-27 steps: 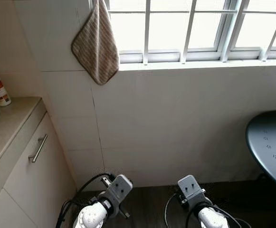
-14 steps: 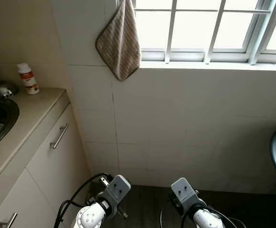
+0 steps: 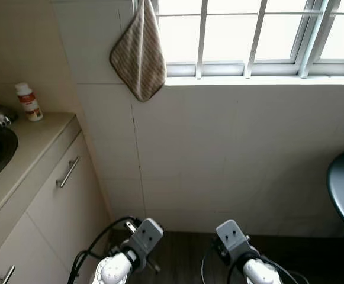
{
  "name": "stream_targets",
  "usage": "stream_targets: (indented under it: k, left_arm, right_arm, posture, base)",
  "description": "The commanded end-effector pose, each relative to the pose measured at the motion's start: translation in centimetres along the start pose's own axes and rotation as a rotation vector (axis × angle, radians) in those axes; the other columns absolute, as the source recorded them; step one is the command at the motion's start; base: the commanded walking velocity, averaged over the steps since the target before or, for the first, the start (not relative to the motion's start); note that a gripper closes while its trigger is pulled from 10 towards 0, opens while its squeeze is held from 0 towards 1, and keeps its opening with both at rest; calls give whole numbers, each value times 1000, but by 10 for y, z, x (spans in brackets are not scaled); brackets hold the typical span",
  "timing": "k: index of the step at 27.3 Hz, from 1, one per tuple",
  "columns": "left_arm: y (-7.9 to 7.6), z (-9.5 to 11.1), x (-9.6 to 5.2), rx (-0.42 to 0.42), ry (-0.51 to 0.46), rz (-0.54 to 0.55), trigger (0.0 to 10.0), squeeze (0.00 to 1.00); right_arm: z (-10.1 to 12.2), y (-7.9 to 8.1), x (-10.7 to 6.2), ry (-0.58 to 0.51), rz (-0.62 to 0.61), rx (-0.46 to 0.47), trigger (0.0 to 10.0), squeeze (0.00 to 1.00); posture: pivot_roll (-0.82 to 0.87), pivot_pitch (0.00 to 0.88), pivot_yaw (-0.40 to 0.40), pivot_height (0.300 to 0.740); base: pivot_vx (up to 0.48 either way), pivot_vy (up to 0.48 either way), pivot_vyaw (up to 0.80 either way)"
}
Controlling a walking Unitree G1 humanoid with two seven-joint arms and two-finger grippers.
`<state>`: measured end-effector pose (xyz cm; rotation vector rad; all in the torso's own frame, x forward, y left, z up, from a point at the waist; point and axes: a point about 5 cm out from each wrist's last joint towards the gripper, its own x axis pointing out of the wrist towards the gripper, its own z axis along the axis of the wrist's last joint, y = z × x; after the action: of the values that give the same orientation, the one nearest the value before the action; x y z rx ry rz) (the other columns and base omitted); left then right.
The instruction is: Kitchen organization
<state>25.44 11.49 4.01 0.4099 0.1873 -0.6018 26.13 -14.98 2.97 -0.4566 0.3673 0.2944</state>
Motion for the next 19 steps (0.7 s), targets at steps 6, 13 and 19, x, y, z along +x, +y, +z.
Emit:
stream_targets:
  k: [6, 13, 19]
  left_arm:
    - [1, 0, -2, -6, -1, 1, 10000, 0]
    - [2, 1, -2, -13, -13, 13, 10000, 0]
    - [5, 1, -3, -47, -14, 33, 10000, 0]
  right_arm:
    - [2, 0, -1, -12, -1, 14, 10000, 0]
    - [2, -1, -1, -13, -3, 16, 10000, 0]
    - [3, -1, -1, -15, -3, 16, 10000, 0]
  posture:
    - [6, 0, 0, 740]
    - [7, 0, 0, 740]
    - [3, 0, 0, 740]
  base:
    - [-480, 0, 0]
    - [-254, 0, 0]
    - [43, 0, 0]
